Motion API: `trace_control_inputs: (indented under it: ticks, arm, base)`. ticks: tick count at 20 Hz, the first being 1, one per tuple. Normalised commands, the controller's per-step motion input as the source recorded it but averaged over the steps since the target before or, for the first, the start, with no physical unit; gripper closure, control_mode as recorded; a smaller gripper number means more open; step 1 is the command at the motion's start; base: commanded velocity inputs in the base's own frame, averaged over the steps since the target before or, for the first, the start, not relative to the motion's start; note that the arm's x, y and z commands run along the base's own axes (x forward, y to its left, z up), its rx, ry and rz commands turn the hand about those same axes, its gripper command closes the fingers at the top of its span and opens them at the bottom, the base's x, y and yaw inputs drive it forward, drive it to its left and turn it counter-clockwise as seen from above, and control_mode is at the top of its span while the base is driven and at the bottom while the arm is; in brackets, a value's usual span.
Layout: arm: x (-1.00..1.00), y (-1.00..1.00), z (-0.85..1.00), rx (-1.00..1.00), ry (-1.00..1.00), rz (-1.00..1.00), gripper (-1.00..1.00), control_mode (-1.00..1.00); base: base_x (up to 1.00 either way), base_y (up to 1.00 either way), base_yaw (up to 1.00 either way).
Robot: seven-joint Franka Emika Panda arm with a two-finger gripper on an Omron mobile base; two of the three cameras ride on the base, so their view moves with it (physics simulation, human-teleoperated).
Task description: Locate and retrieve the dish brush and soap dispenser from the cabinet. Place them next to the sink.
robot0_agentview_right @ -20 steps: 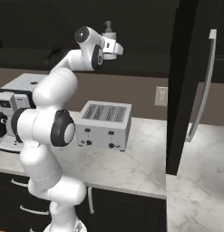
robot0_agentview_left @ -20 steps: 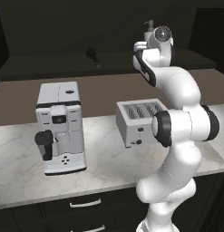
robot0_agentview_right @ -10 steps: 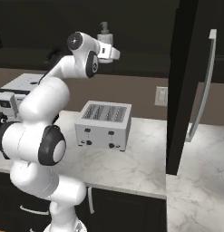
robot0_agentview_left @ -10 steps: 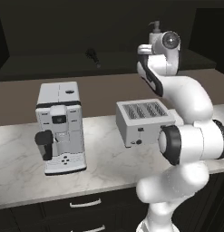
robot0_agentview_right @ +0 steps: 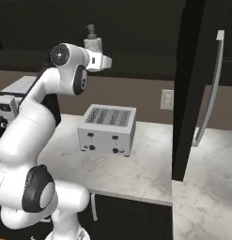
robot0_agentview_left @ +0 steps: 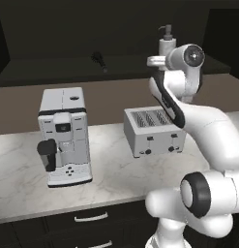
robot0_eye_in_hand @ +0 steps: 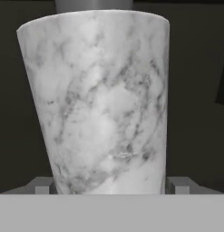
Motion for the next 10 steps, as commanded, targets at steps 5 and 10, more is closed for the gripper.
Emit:
trace_control_inputs:
  ticks: [5, 10]
  arm:
    - [-0.87, 0.19, 0.51, -0.01, -0.02, 0.05, 1.0, -1.0]
    - [-0.88, 0.21, 0.01, 0.0, 0.06, 0.0, 1.0, -1.0]
  base:
    - [0.0, 0.0, 0.0]
    - [0.0, 0.0, 0.0]
